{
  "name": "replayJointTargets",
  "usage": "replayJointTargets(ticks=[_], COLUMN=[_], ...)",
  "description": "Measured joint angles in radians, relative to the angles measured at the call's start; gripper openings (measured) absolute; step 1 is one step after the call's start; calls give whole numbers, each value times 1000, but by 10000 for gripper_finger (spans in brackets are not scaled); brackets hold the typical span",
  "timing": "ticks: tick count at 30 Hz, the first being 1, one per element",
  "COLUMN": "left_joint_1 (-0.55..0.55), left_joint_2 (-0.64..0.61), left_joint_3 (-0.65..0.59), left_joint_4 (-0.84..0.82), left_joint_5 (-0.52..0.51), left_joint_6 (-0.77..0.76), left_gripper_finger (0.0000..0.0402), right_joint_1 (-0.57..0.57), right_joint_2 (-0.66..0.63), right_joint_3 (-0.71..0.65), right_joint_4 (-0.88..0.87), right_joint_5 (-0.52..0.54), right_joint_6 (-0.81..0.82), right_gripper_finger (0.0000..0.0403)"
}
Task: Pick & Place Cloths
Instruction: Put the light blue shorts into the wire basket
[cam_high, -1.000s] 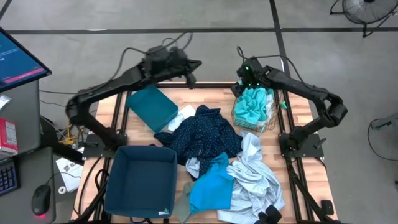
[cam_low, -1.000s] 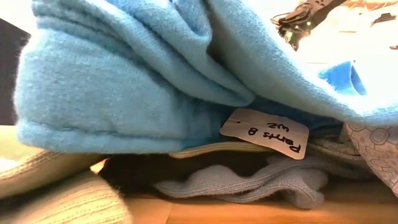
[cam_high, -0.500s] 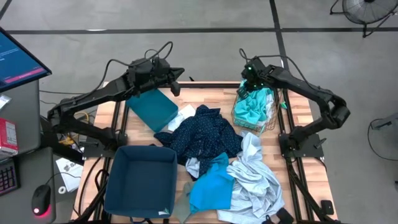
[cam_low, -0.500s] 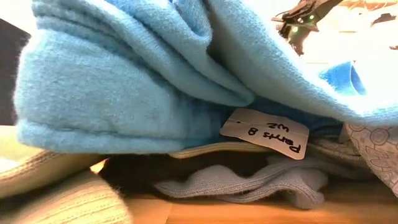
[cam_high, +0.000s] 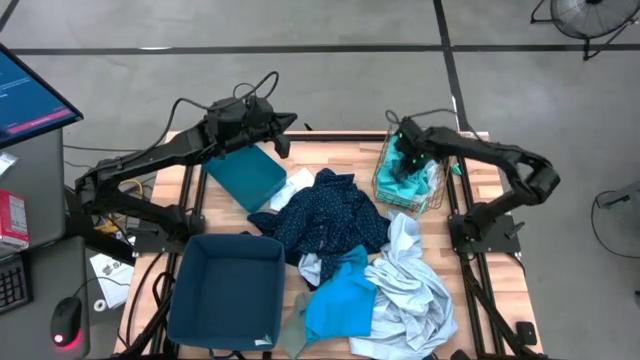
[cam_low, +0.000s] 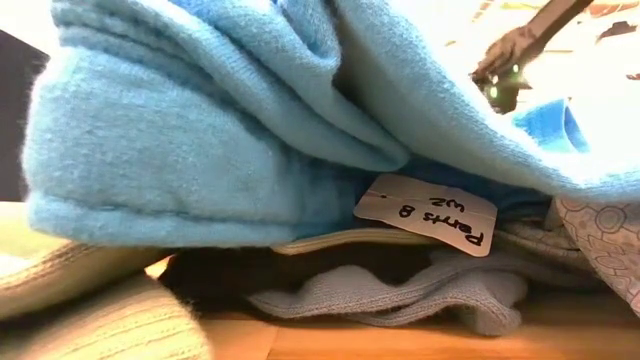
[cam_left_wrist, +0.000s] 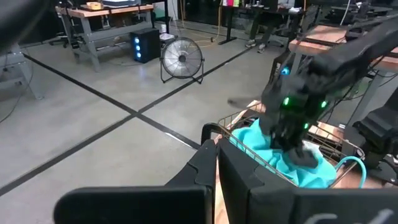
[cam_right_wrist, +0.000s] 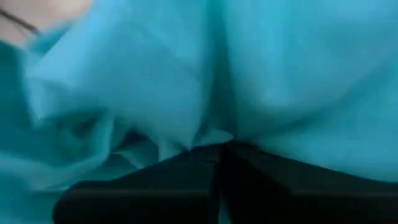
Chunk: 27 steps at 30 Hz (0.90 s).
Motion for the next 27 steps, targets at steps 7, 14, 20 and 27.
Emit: replayJointTargets(ticks=[7,14,20,27], left_joint_1=[-6,-6,-6,-6], left_joint_2=[0,0,0,0], left_joint_3=[0,0,0,0], left_joint_4=[0,1,1,-4], left_joint_5=[0,0,0,60], left_joint_6=[0,-1,4,10], left_gripper_finger=[1,1,10,65], right_joint_1=[-25,-8,-6,7], right_joint_2=[118,125,13,-118], right_joint_3=[-95,-74,6,93], right_joint_4=[102,93,-25,-183], right_joint_5=[-30,-17,-30,-9], right_joint_6=[-1,-3,14,50], right_gripper_finger=[0,2,49,155])
